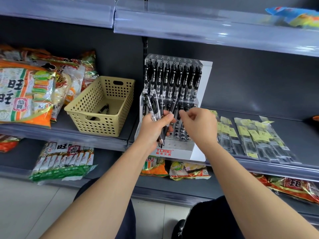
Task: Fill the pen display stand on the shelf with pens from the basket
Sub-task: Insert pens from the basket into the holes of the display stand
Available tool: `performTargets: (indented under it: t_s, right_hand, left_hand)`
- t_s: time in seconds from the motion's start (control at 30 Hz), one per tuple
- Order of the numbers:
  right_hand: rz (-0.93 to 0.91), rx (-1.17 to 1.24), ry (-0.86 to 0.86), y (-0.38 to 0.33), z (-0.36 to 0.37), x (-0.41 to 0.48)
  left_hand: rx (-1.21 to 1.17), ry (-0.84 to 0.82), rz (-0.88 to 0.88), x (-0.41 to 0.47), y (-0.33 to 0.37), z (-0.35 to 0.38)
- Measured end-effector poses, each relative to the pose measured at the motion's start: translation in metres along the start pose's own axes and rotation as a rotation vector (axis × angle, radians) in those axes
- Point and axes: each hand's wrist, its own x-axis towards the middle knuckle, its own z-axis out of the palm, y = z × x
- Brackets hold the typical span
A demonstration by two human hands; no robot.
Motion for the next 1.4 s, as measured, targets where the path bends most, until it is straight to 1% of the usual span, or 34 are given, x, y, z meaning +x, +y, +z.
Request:
performTargets:
  t_s: [0.07,0.1,0.27,0.33,0.4,0.47,0.53,0.63,0.73,0.9,0.97,1.13,1.4]
  right_hand:
    - [0.003,0.282,-0.058,-0.01,-0.003,0.0]
    - [0.017,0.379,-0.093,-0.015,-0.005,0.0]
    - [0.166,0.624,-0.181,-0.024,-0.016,0.0]
    - [0.192,0.664,-0.22,-0.024,-0.018,0.001]
    - [0.186,0.629,-0.231,-0.022,-0.018,0.003]
    - [0.182,0.598,-0.194,-0.021,-0.019,0.006]
    - [0.171,0.561,-0.09,-0.02,-0.02,0.01]
    - [0.093,0.444,0.098,-0.02,-0.024,0.017]
    - [0.048,0.392,0.167,-0.023,-0.025,0.019]
    - [-0.001,0.291,0.264,-0.024,-0.025,0.016]
    - [-0.034,0.216,0.272,-0.025,-0.025,0.015]
    - [-0.096,0.028,0.222,-0.019,-0.017,0.013]
    - [-0.099,-0.148,0.099,-0.008,0.002,0.012]
  left_hand:
    - [-0.024,-0.007,-0.018,0.0,0.0,-0.001]
    - [-0.03,-0.004,-0.024,0.0,-0.001,-0.001]
    - [-0.042,-0.006,-0.033,-0.002,0.001,0.0]
    - [-0.044,-0.006,-0.046,-0.003,0.001,0.001]
    - [-0.051,0.008,-0.063,-0.002,0.0,0.001]
    - [-0.073,0.033,-0.055,-0.001,0.001,0.0]
    - [-0.063,0.06,-0.029,0.003,0.0,-0.001]
    - [0.027,0.104,0.016,0.009,-0.005,-0.004]
    - [0.065,0.145,0.047,0.012,-0.006,-0.007]
    - [0.032,0.186,0.081,0.009,-0.003,-0.01]
    - [0.022,0.198,0.085,0.01,-0.002,-0.012]
    - [0.042,0.209,0.102,0.01,-0.002,-0.011]
    - [0.057,0.221,0.136,0.008,0.0,-0.008]
